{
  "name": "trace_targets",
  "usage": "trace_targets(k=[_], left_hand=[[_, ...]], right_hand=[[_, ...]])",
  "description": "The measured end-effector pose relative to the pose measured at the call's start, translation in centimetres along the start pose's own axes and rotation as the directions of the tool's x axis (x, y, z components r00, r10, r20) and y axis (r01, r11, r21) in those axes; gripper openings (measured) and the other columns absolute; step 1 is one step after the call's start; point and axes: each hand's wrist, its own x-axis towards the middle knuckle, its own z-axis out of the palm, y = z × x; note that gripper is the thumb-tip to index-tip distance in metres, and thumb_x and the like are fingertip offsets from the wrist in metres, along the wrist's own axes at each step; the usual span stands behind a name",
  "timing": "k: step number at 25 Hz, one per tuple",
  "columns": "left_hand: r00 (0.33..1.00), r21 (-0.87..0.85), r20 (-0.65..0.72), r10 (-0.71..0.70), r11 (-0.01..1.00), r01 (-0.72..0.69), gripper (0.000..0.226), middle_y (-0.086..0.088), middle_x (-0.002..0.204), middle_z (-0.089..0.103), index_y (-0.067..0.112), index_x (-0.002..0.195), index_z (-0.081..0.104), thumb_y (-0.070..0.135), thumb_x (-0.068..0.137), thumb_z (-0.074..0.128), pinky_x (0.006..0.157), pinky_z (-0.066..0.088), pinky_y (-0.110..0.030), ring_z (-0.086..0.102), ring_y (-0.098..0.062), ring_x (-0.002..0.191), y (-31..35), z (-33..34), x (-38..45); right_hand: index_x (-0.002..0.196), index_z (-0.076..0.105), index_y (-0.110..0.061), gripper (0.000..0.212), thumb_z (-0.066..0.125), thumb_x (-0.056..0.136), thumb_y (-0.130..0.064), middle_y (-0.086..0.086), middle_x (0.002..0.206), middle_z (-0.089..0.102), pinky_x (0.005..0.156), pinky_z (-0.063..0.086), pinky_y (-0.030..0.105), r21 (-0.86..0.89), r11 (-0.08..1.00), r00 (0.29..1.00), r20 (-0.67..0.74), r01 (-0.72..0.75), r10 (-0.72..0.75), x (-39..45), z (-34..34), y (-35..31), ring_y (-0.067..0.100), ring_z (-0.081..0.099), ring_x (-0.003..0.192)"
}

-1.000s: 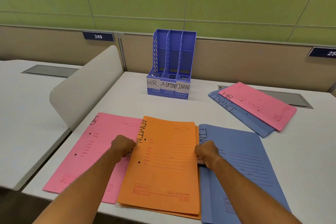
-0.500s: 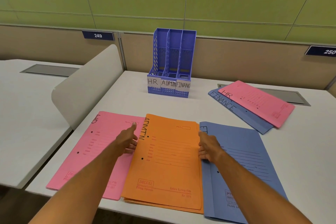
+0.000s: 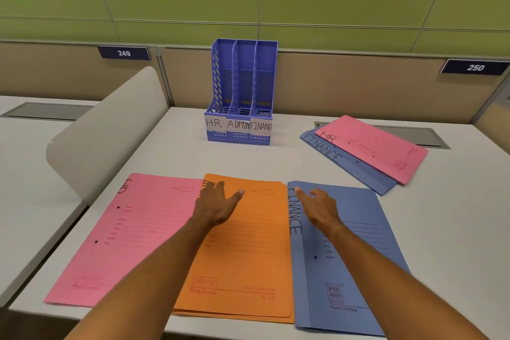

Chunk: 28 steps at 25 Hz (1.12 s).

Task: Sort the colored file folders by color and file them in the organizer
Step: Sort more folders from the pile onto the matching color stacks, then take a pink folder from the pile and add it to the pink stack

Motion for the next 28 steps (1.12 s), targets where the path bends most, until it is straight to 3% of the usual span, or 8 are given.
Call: trace_targets(k=[1, 3, 7, 11, 16, 23, 26, 28], left_hand=[[0.999, 0.057, 0.002, 0.033, 0.998, -0.033, 0.083, -0.017, 0.156, 0.024, 0.012, 0.150, 0.027, 0.066, 0.089, 0.039, 0.112, 0.028, -0.050, 0.026, -0.035, 0.142, 1.1, 0.5, 0.0], [0.995, 0.142, 0.001, 0.098, 0.985, -0.097, 0.086, -0.016, 0.159, 0.015, 0.013, 0.152, 0.018, 0.066, 0.089, 0.040, 0.114, 0.024, -0.050, 0.018, -0.033, 0.145, 3.1, 1.6, 0.2], [0.979, 0.231, 0.016, 0.202, 0.952, -0.201, 0.093, -0.016, 0.161, 0.004, 0.014, 0.154, 0.008, 0.068, 0.087, 0.043, 0.118, 0.015, -0.046, 0.008, -0.031, 0.149, 7.3, 3.8, 1.2], [0.960, 0.282, 0.057, 0.275, 0.918, -0.280, 0.097, -0.016, 0.161, -0.003, 0.015, 0.154, 0.001, 0.071, 0.085, 0.041, 0.121, 0.007, -0.046, 0.000, -0.031, 0.149, 11.4, 6.7, 2.9], [0.929, 0.359, 0.076, 0.362, 0.859, -0.364, 0.100, -0.015, 0.160, -0.014, 0.017, 0.154, -0.008, 0.073, 0.083, 0.036, 0.120, 0.001, -0.048, -0.008, -0.032, 0.149, 17.2, 10.4, 4.9], [0.924, 0.386, 0.136, 0.357, 0.840, -0.381, 0.100, -0.015, 0.160, -0.016, 0.016, 0.153, -0.010, 0.073, 0.084, 0.034, 0.120, -0.004, -0.048, -0.012, -0.031, 0.148, 24.1, 15.1, 7.1], [0.925, 0.403, 0.160, 0.344, 0.833, -0.380, 0.099, -0.015, 0.160, -0.015, 0.015, 0.153, -0.009, 0.073, 0.085, 0.035, 0.121, -0.004, -0.047, -0.012, -0.031, 0.148, 26.0, 16.7, 7.8], [0.930, 0.405, 0.179, 0.322, 0.837, -0.368, 0.100, -0.015, 0.160, -0.015, 0.014, 0.153, -0.010, 0.073, 0.085, 0.035, 0.121, -0.003, -0.047, -0.012, -0.031, 0.148, 27.0, 17.6, 8.2]], right_hand=[[0.134, 0.049, -0.007, 0.065, 0.050, 0.091, -0.057, 0.016, 0.137, 0.051, 0.100, 0.041, 0.041, -0.099, 0.993, 0.998, 0.004, 0.059, -0.059, 0.2, -0.5, 0.5, 0.030, 0.048, 0.125], [0.148, 0.030, -0.009, 0.080, 0.049, 0.090, -0.060, 0.016, 0.152, 0.034, 0.109, 0.034, 0.044, -0.282, 0.946, 0.987, 0.022, 0.158, -0.159, 0.6, -1.7, 1.6, 0.032, 0.033, 0.139], [0.153, 0.016, -0.013, 0.088, 0.046, 0.088, -0.065, 0.016, 0.159, 0.017, 0.114, 0.026, 0.046, -0.444, 0.878, 0.981, 0.006, 0.177, -0.195, 2.3, -4.5, 3.8, 0.032, 0.018, 0.146], [0.153, 0.017, -0.013, 0.091, 0.046, 0.086, -0.066, 0.017, 0.159, 0.018, 0.115, 0.023, 0.044, -0.508, 0.850, 0.981, -0.048, 0.139, -0.189, 4.7, -8.1, 6.3, 0.033, 0.018, 0.146], [0.153, 0.016, -0.013, 0.093, 0.048, 0.085, -0.067, 0.019, 0.159, 0.016, 0.117, 0.019, 0.044, -0.546, 0.832, 0.980, -0.092, 0.098, -0.176, 8.7, -12.2, 9.6, 0.034, 0.016, 0.146], [0.152, 0.017, -0.010, 0.095, 0.050, 0.083, -0.067, 0.021, 0.157, 0.021, 0.117, 0.021, 0.044, -0.546, 0.836, 0.979, -0.137, 0.051, -0.149, 14.3, -17.0, 13.6, 0.035, 0.020, 0.145], [0.149, 0.024, -0.008, 0.092, 0.055, 0.083, -0.064, 0.021, 0.151, 0.031, 0.110, 0.033, 0.046, -0.495, 0.869, 0.977, -0.184, 0.005, -0.111, 16.4, -18.5, 15.0, 0.036, 0.031, 0.138], [0.141, 0.035, -0.009, 0.081, 0.061, 0.082, -0.058, 0.021, 0.137, 0.045, 0.099, 0.044, 0.046, -0.358, 0.933, 0.970, -0.240, -0.042, -0.048, 17.7, -19.1, 15.7, 0.036, 0.043, 0.125]])
